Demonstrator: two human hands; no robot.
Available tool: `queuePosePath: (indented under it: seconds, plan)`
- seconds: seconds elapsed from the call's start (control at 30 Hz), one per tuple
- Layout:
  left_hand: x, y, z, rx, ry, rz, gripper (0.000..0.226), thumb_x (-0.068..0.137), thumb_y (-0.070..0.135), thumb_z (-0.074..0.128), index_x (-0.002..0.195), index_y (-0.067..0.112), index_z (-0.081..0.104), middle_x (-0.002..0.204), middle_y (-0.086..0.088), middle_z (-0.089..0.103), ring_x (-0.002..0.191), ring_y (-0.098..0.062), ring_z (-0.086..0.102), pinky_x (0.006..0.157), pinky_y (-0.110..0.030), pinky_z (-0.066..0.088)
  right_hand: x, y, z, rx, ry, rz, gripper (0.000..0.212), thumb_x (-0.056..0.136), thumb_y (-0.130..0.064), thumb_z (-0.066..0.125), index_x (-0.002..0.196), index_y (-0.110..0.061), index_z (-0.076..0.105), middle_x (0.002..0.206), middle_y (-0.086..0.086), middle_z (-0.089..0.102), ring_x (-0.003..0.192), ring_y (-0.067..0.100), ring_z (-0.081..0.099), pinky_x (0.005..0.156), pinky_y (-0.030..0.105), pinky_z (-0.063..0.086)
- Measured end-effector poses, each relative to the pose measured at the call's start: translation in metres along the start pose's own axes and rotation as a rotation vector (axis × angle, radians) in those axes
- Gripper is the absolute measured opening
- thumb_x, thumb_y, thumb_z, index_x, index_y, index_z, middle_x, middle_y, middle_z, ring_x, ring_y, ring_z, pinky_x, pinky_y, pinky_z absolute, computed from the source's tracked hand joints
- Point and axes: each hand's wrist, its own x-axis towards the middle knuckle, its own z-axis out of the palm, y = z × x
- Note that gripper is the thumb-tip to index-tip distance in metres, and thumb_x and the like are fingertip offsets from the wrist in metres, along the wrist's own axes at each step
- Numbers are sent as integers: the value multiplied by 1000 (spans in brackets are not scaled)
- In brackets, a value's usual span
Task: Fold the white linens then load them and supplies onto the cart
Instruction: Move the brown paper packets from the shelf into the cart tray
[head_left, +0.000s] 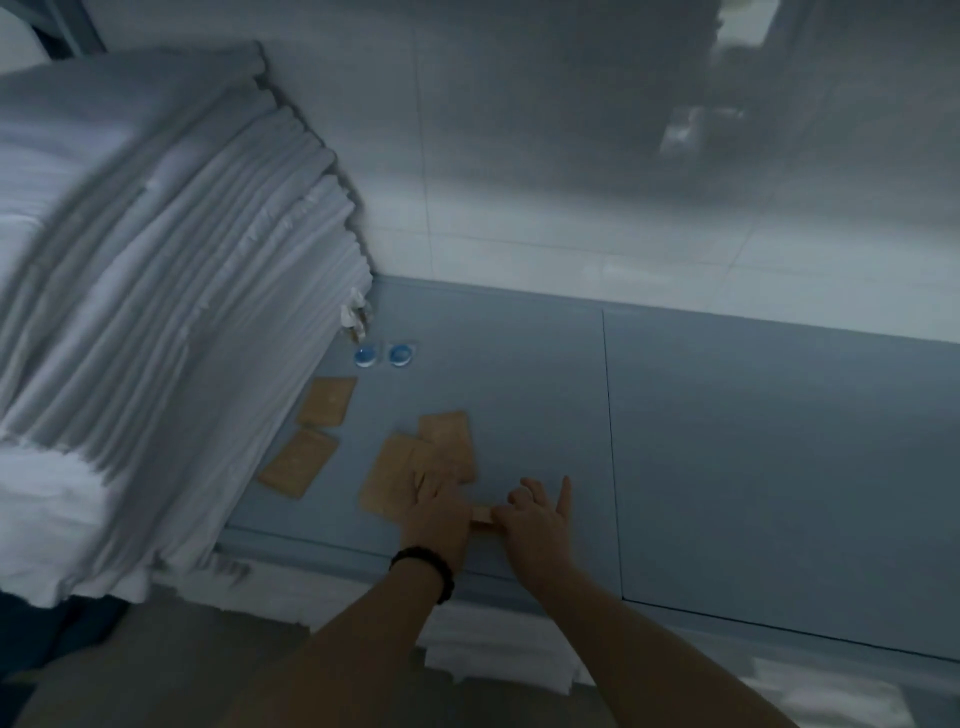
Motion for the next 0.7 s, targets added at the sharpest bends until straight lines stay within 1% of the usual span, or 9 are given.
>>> queuePosePath:
  seconds: [0.07,0.13,0.17,0.2,0.27,0.33,0.47,0.57,0.7]
  plan:
    - [0,-2,3,-41,-25,5,25,96,31,43,107,28,65,159,-1,15,146,-22,7,106,-42,-27,0,0,5,-17,-9,19,38,31,-21,94,58,-28,68,77,-1,67,95,25,69,99,74,24]
    - [0,-4,6,-38,-64,8,38,95,47,43,124,28,57,160,-2,14,146,-25,6,113,-47,-15,2,1,9,-29,-9,38,41,34,-28,93,70,-27,74,91,3,72,100,26,68,105,64,10]
    - [0,-5,7,-29,-79,10,48,94,53,42,134,28,49,159,-2,15,146,-26,6,114,-49,-10,3,1,10,-27,-4,45,47,35,-30,93,78,-25,76,96,4,72,103,26,67,105,61,9]
    - [0,-5,8,-27,-87,16,55,93,56,40,141,28,42,159,-1,16,146,-26,6,115,-50,-7,4,1,11,-21,-5,47,53,35,-32,93,85,-24,76,99,4,72,105,25,67,104,64,12]
    - [-2,-6,10,-14,-98,53,63,93,60,39,146,28,33,159,2,19,147,-22,7,116,-50,-2,3,0,13,-25,-26,42,57,38,-36,92,91,-22,76,102,1,72,109,24,65,97,75,26]
    - [-6,-7,14,14,-120,106,67,92,61,40,147,26,30,158,3,19,147,-19,9,116,-51,1,-1,0,16,-42,-51,22,58,45,-41,90,98,-22,76,107,-1,72,116,25,61,91,74,32]
    - [-18,-8,21,-12,-161,114,73,89,64,44,148,25,28,155,6,25,144,-13,17,116,-49,4,-15,-1,22,-19,-143,-12,60,75,-43,70,127,-16,61,130,2,60,138,30,37,100,77,4]
    - [-28,-8,24,-24,-161,123,77,85,64,51,148,25,28,155,6,26,144,-15,17,116,-49,3,-24,-3,23,1,-197,-45,63,90,-47,48,144,-15,40,149,3,40,148,28,9,99,69,-23]
    - [-37,-9,27,10,-138,149,83,78,68,57,145,27,33,151,6,32,141,-15,24,116,-49,6,-36,-5,22,13,-189,-71,68,91,-54,42,147,-17,35,153,2,34,148,27,2,99,66,-29]
